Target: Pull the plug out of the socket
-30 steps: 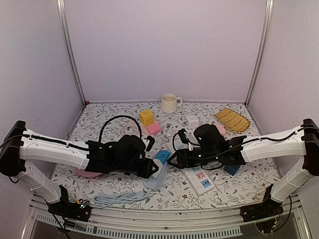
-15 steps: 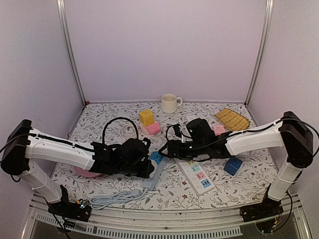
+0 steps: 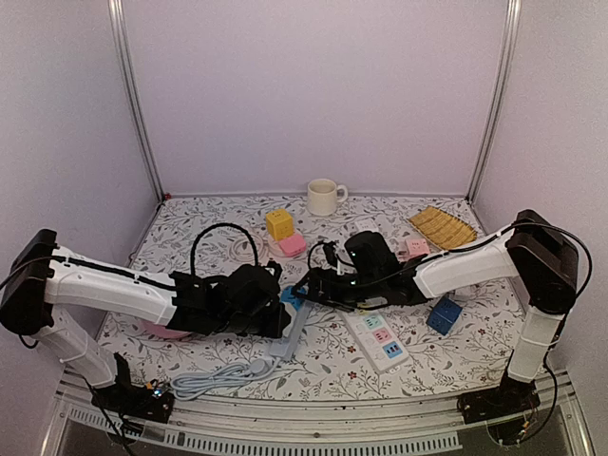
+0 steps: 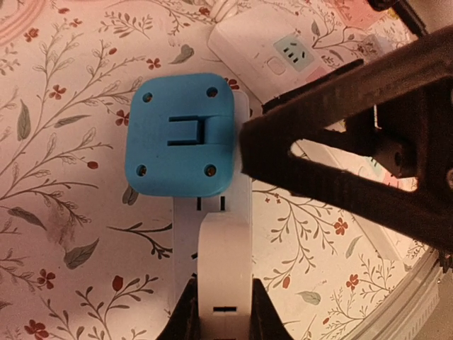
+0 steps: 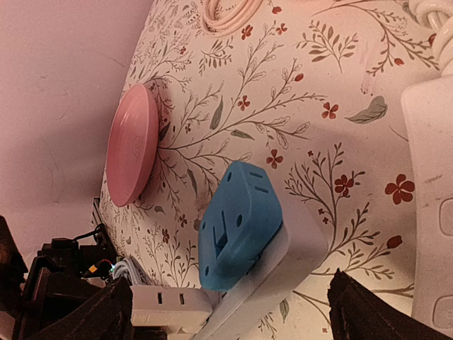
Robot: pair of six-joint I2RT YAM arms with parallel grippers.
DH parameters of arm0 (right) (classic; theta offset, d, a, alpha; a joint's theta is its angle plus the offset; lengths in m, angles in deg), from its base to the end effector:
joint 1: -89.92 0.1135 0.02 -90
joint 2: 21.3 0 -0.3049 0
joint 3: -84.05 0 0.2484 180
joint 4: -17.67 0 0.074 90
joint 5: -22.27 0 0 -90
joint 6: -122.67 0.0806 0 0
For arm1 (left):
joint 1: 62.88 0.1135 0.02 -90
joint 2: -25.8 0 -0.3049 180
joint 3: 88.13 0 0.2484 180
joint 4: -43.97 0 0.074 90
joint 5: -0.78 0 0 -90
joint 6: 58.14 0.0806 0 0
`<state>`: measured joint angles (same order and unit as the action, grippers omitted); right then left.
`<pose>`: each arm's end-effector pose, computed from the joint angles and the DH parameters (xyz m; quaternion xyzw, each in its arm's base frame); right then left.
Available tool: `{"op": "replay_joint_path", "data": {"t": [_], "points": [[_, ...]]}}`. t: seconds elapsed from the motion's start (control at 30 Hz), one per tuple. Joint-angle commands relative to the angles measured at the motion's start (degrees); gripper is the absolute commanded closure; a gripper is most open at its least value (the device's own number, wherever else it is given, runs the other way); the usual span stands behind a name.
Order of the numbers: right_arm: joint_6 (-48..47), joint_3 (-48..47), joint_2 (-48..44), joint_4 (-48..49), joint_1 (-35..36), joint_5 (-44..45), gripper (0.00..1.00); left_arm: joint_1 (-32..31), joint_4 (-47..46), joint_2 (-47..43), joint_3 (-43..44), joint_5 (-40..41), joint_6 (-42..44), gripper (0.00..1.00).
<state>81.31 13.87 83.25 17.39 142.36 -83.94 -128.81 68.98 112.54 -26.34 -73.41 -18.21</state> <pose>0.2420 0.3516 0.1823 -0.0945 0.8741 0.4344 0.1958 0.1528 -0.2881 0.1971 0.0818 0.9282 -0.2191 0.2893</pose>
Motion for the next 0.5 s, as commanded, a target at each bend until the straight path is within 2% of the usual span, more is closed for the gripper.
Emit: {"op": "replay_joint_path", "data": {"t": [0.0,0.13,0.23,0.47], "points": [[2.2,-3.5,4.3,2.7,-0.3,-0.6,0.02,0.6,-3.4,-2.9,-1.0,1.6,-1.2,1.0],[4.6,-3.6,6.4,5.4,-1.1,-0.5,0.02,0.6,-4.8,-4.1,-1.8,1.7,-1.4,1.0],[6.3,-4.0,7.6,7.3,-1.7,-0.4,0.07,0.5,-5.2,-4.1,-2.0,1.7,-1.3,1.0],[8.9,-4.6,9.5,10.8,-1.6,-2.1,0.42,0.6,-7.0,-4.7,-2.7,1.7,-1.6,1.0]]}}
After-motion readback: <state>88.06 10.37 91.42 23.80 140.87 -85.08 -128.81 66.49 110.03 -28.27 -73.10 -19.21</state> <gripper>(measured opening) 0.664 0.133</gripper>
